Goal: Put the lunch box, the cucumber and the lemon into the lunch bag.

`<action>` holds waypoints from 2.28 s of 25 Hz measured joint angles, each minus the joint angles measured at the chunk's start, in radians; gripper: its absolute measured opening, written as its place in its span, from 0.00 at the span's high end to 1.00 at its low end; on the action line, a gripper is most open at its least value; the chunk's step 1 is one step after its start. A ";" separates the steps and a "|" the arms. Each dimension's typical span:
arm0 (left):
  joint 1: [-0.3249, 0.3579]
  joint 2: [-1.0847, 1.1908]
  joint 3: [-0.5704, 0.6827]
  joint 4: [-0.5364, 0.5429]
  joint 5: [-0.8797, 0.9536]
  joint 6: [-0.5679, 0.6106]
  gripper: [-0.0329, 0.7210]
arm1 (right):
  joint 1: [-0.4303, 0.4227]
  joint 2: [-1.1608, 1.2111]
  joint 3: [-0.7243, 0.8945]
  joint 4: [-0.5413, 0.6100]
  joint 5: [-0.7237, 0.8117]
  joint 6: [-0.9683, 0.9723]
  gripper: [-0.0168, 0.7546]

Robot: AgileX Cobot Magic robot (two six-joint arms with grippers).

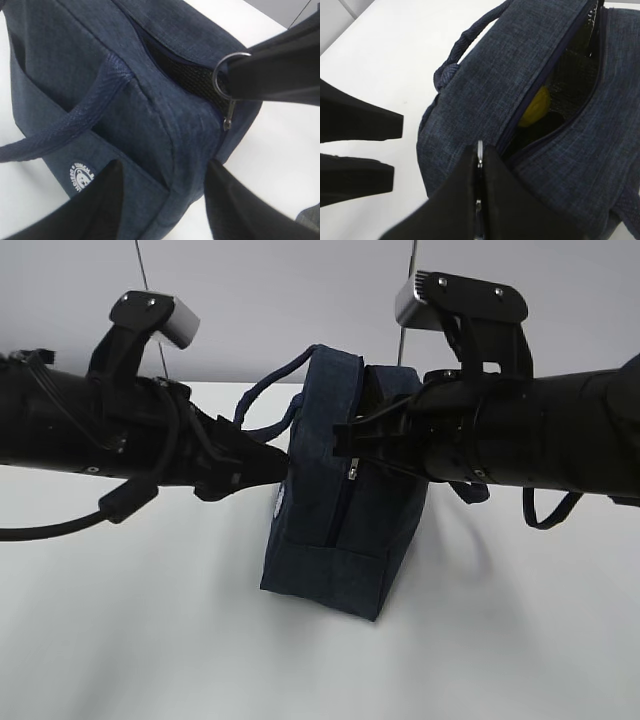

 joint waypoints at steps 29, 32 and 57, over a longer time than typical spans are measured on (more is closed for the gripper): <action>-0.002 0.185 -0.040 -0.220 0.134 0.255 0.90 | 0.000 0.000 0.000 0.010 0.000 0.000 0.98; -0.002 0.185 -0.042 -0.220 0.134 0.255 0.95 | 0.000 0.000 0.000 0.010 0.000 0.000 0.98; -0.047 0.185 -0.044 -0.237 0.154 0.168 0.96 | -0.105 0.000 -0.037 0.014 0.018 -0.043 0.98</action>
